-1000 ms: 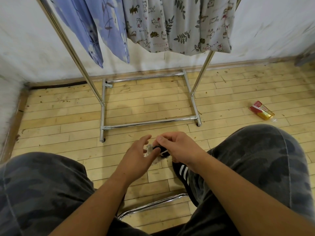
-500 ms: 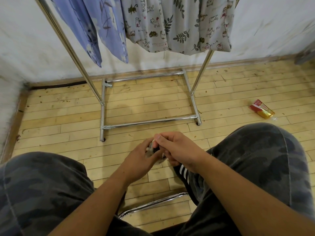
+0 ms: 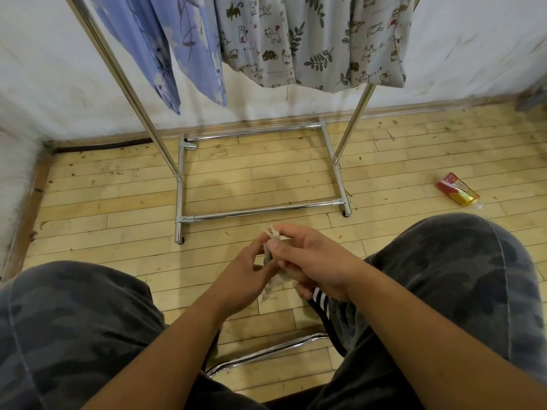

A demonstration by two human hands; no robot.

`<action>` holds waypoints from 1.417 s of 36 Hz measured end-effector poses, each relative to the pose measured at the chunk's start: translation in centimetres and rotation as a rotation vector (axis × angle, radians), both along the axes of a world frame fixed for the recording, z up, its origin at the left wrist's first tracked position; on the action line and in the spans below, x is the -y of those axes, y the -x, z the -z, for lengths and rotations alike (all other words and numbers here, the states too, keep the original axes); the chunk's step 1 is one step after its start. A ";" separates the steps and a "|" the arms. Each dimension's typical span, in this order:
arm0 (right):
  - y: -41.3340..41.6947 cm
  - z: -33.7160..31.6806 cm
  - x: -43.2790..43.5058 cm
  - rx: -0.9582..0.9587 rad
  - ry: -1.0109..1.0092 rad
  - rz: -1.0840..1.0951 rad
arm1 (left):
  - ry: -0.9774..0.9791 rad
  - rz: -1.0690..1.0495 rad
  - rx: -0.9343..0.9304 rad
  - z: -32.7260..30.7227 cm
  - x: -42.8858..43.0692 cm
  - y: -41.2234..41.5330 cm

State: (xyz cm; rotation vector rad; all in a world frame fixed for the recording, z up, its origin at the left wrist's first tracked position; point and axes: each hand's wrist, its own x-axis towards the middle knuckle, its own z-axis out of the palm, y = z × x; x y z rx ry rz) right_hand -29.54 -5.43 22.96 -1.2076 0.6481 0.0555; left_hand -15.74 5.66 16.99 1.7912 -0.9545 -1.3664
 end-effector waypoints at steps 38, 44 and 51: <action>-0.4 -0.4 -1.2 0.000 0.289 -0.113 | 0.183 0.047 0.432 1.3 1.0 0.1; -0.5 -0.6 -1.3 0.025 0.335 -0.131 | 0.155 0.035 0.430 2.1 0.9 -0.1; -0.5 -0.4 -1.2 0.027 0.249 -0.047 | 0.192 0.034 0.296 0.6 0.8 -0.1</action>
